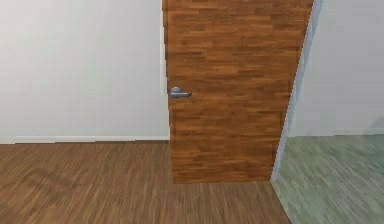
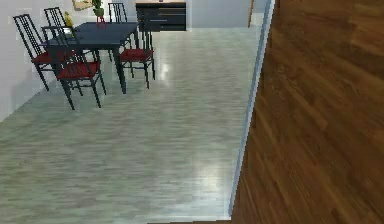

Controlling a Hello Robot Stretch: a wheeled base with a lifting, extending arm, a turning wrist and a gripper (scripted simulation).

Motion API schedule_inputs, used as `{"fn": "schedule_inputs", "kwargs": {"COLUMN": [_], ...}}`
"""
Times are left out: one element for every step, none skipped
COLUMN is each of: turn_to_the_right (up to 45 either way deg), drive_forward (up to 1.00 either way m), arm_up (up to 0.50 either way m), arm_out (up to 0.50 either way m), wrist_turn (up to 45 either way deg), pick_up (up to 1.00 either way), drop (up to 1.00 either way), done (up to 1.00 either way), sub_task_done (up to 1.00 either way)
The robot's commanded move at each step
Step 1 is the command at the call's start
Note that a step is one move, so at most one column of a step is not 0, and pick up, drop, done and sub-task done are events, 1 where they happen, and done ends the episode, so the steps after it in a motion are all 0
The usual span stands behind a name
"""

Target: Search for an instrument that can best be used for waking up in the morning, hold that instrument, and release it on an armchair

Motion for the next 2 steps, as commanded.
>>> {"fn": "schedule_inputs", "kwargs": {"turn_to_the_right": [0.0, 45.0], "drive_forward": [0.20, 0.00], "arm_up": [0.00, 0.00], "arm_out": [0.00, 0.00], "wrist_turn": [0.0, 0.0], "pick_up": [0.00, 0.00], "drop": [0.00, 0.00], "done": [0.00, 0.00], "sub_task_done": [0.00, 0.00]}}
